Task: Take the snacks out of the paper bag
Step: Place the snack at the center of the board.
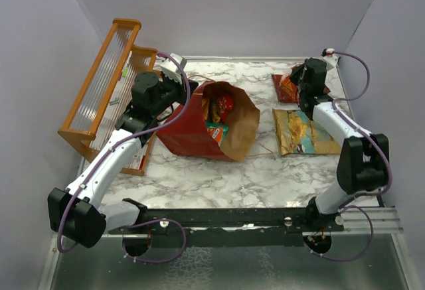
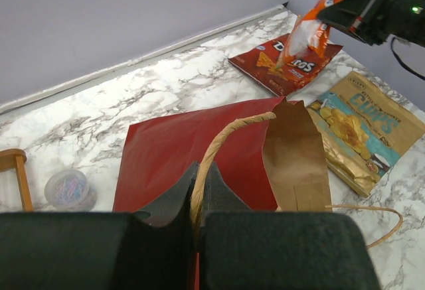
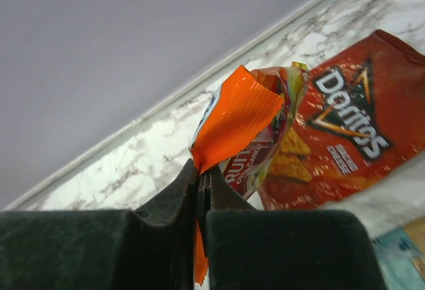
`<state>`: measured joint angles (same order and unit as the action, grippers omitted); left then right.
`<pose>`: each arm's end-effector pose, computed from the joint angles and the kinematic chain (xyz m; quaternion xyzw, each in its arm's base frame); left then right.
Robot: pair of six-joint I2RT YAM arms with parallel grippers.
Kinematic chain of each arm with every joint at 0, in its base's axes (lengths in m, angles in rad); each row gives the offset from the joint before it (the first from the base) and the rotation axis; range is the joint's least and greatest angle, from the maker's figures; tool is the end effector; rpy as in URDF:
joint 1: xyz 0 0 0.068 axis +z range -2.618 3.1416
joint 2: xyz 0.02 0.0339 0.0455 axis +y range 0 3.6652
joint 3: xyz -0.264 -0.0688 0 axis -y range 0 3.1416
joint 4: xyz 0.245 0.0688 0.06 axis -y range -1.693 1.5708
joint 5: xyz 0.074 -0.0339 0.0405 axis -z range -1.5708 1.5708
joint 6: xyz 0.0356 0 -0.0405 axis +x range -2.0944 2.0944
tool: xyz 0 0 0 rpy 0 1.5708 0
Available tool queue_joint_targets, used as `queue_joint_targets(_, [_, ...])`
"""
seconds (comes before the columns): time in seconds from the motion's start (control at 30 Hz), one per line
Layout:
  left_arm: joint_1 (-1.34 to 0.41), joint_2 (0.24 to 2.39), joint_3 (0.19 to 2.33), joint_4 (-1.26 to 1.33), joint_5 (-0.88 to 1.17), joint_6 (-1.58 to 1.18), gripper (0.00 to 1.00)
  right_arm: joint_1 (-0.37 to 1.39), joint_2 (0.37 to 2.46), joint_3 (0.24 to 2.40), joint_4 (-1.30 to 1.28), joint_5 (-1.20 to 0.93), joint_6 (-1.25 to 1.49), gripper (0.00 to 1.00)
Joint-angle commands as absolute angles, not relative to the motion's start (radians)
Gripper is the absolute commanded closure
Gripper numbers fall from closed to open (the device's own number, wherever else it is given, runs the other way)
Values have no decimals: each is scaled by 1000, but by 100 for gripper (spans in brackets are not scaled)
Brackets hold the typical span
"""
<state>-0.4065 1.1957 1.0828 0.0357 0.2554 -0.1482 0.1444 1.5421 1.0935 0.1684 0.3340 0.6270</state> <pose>0.2551 -0.1196 0.3828 0.1795 0.7107 -0.2744 0.6224 0.3605 0.0406 0.2954 0.2853 0.7411 0.1001 0.5995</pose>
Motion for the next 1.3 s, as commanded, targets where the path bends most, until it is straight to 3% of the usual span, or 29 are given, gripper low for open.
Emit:
queue_joint_targets(0.0, [-407, 1170, 1090, 48, 228, -146, 100, 97, 1692, 1244, 366, 270, 748, 99])
queue_joint_targets(0.17, [-408, 1171, 1087, 51, 225, -144, 100, 51, 1883, 1323, 501, 308, 829, 99])
queue_joint_targets(0.3, [-408, 1175, 1077, 64, 233, -150, 100, 10, 1976, 1352, 457, 291, 932, 99])
queue_joint_targets(0.53, [-411, 1187, 1080, 60, 232, -149, 100, 7, 1971, 1145, 493, 327, 1039, 99])
queue_joint_targets(0.93, [-419, 1189, 1081, 60, 231, -149, 100, 0, 1960, 991, 462, 344, 1094, 98])
queue_joint_targets(1.1, [-419, 1186, 1077, 62, 230, -149, 100, -7, 1955, 992, 456, 297, 1061, 82])
queue_joint_targets(1.27, [-419, 1186, 1078, 61, 229, -147, 100, -13, 1786, 944, 387, 324, 981, 61])
